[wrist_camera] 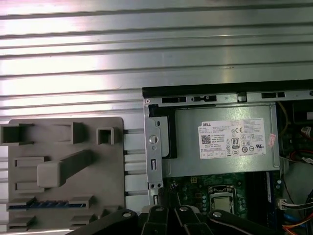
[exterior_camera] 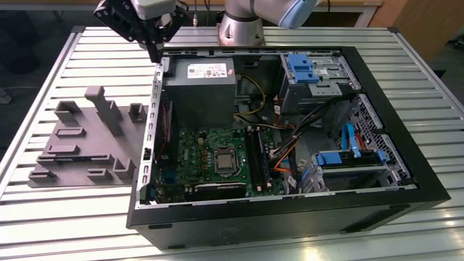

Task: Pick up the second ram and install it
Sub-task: 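Reach for the second ram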

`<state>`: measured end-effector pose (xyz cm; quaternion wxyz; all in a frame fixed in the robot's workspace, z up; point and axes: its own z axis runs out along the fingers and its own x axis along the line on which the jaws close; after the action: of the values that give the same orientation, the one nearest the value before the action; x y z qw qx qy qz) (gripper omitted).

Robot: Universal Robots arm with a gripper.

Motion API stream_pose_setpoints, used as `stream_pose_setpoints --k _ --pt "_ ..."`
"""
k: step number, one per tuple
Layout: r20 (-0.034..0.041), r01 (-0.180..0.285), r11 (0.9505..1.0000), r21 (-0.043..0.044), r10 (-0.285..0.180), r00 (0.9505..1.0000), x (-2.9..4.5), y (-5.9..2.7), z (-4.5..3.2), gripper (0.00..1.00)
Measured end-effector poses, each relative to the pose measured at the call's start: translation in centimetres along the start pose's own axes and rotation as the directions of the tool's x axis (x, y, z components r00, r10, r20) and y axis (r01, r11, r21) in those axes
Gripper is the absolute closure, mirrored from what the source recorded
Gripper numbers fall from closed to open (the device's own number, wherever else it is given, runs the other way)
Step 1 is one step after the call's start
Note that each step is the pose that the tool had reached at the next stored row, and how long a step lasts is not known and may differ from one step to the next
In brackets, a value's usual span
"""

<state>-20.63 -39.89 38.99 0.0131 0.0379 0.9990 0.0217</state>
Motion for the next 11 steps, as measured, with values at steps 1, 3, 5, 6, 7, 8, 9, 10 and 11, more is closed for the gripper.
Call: stream_pose_setpoints --k 1,3,5,6,7,8,9,10,11 --pt "0.0 0.0 1.0 0.0 0.0 1.0 0.06 0.0 0.0 0.87" --pt "0.0 0.0 1.0 0.0 0.0 1.0 0.18 -0.01 0.0 0.87" --pt "0.0001 0.0 1.0 0.0 0.0 1.0 0.31 -0.02 0.01 0.87" --pt "0.0 0.0 1.0 0.0 0.0 1.0 0.38 -0.03 0.01 0.87" --pt "0.0 0.0 1.0 0.0 0.0 1.0 0.44 -0.03 0.01 0.87" --pt "0.0 0.0 1.0 0.0 0.0 1.0 0.51 -0.04 0.01 0.87" --pt "0.0 0.0 1.0 0.0 0.0 1.0 0.57 -0.04 0.01 0.87" --pt "0.0 0.0 1.0 0.0 0.0 1.0 0.64 -0.05 0.01 0.87" --pt "0.0 0.0 1.0 0.0 0.0 1.0 0.71 -0.06 0.01 0.87"
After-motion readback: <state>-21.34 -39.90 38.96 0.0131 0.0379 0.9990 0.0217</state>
